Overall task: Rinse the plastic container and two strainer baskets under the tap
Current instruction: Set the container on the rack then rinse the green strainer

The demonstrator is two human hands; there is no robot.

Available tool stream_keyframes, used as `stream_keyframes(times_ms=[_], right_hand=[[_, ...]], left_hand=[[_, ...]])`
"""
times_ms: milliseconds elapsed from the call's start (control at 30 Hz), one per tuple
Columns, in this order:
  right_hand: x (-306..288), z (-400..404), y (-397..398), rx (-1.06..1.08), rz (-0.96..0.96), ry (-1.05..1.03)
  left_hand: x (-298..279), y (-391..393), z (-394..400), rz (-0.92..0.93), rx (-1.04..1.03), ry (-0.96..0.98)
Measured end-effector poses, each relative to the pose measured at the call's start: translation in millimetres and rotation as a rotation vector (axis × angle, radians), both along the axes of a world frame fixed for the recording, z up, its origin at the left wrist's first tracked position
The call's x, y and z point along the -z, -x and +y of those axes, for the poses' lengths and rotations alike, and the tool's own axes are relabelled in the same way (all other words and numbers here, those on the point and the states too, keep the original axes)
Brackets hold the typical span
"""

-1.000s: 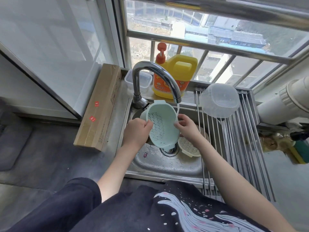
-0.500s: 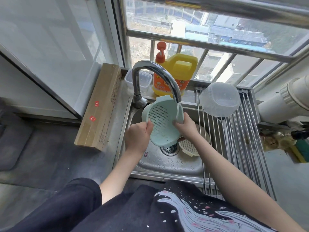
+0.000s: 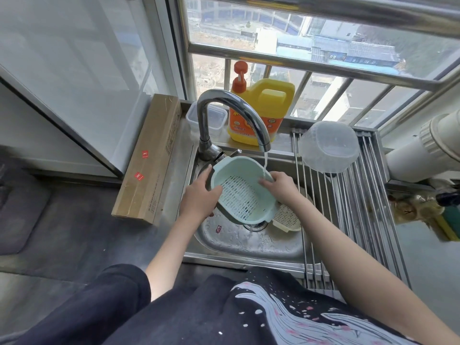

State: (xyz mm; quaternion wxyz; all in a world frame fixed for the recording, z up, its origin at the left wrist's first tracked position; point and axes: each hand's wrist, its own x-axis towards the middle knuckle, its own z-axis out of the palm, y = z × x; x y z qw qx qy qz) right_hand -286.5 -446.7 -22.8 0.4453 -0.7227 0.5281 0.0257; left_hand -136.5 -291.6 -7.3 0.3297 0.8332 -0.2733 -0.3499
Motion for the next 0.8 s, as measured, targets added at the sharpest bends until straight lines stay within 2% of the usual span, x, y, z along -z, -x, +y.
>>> stream_keyframes(times_ms=[200, 300, 367, 467, 667, 800], right_hand=[[-10, 1, 11, 0.099, -0.035, -0.014], [-8, 8, 16, 0.271, -0.111, -0.232], [-7, 13, 19, 0.324, -0.088, -0.347], [-6, 24, 22, 0.339, -0.09, -0.422], [10, 39, 28, 0.334, -0.237, -0.272], [13, 34, 35, 0.307, -0.252, -0.265]], left_hand=[[3, 1, 2, 0.16, -0.053, -0.027], [4, 7, 0, 0.211, -0.093, -0.032], [5, 8, 0, 0.213, -0.111, -0.024], [6, 9, 1, 0.156, -0.099, -0.036], [3, 19, 5, -0.041, 0.049, -0.084], [-1, 17, 7, -0.115, 0.022, -0.045]])
